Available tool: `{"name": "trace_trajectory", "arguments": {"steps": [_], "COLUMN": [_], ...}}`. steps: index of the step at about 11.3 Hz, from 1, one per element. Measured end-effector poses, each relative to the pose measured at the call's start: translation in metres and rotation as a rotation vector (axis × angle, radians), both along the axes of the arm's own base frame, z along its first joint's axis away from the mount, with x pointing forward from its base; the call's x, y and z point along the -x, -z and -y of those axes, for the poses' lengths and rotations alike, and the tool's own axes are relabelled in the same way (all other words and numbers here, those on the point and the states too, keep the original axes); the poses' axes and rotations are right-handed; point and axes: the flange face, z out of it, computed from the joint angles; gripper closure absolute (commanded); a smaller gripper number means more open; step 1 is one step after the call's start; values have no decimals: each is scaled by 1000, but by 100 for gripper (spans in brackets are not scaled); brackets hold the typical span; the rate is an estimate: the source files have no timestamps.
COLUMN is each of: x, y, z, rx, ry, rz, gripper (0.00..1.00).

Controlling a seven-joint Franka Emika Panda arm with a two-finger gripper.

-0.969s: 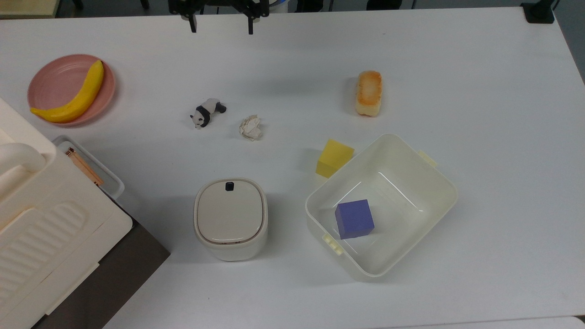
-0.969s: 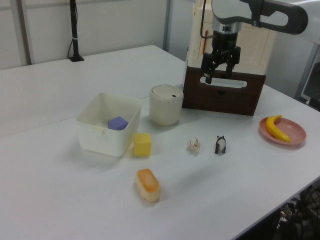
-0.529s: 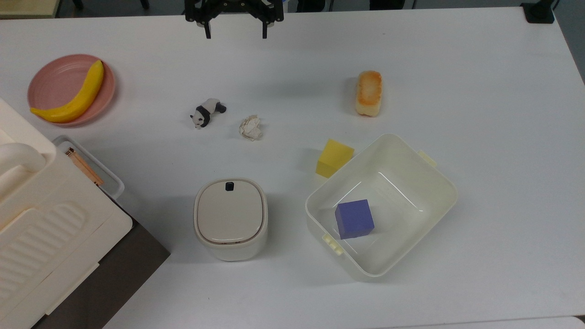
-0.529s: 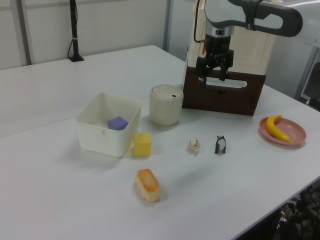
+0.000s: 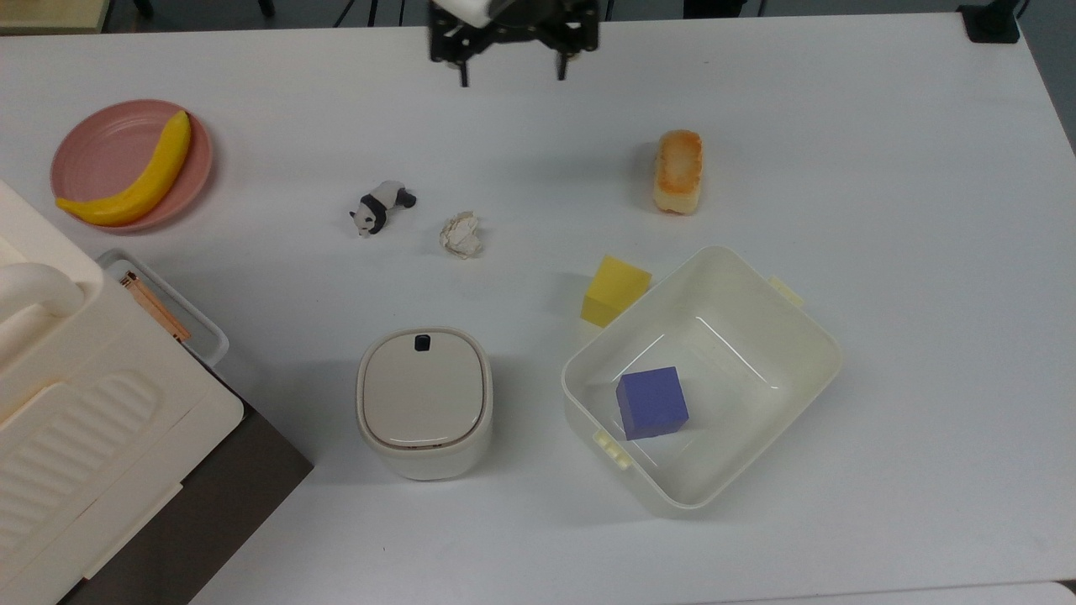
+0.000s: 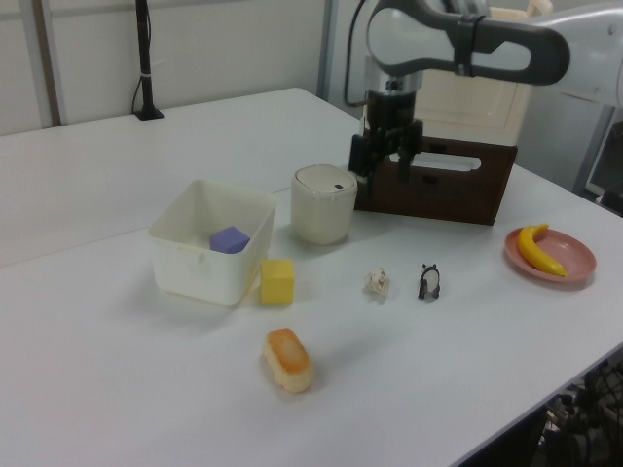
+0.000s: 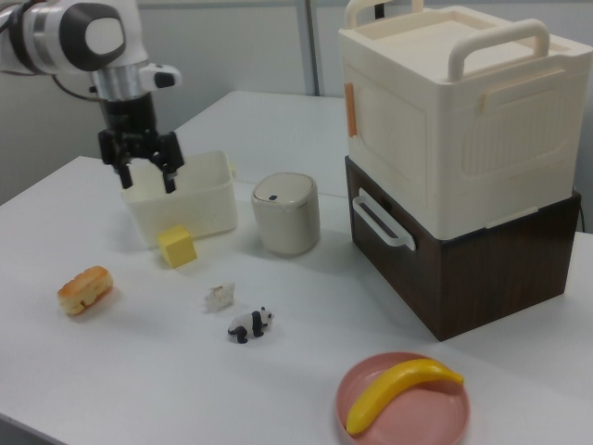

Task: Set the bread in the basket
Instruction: 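Move the open gripper over the orange bread roll, then lower the gripper and close it on the orange bread roll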

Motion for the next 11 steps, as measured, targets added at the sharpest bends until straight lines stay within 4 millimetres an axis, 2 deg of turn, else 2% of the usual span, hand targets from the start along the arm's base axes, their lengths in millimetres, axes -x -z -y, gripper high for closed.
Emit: {"name": "trace_trajectory", "arguments": {"steps": [3, 5, 6, 8, 11], "x": [12, 26, 32, 42, 43], "y": [38, 82, 101, 152, 225], "z": [-71, -118, -130, -157, -193], "rx": [18, 6, 9, 32, 55], "ry": [-10, 23, 34, 47, 72], "rz": [-24, -28, -40, -72, -83], "gripper": [0, 0, 0, 0, 0]}}
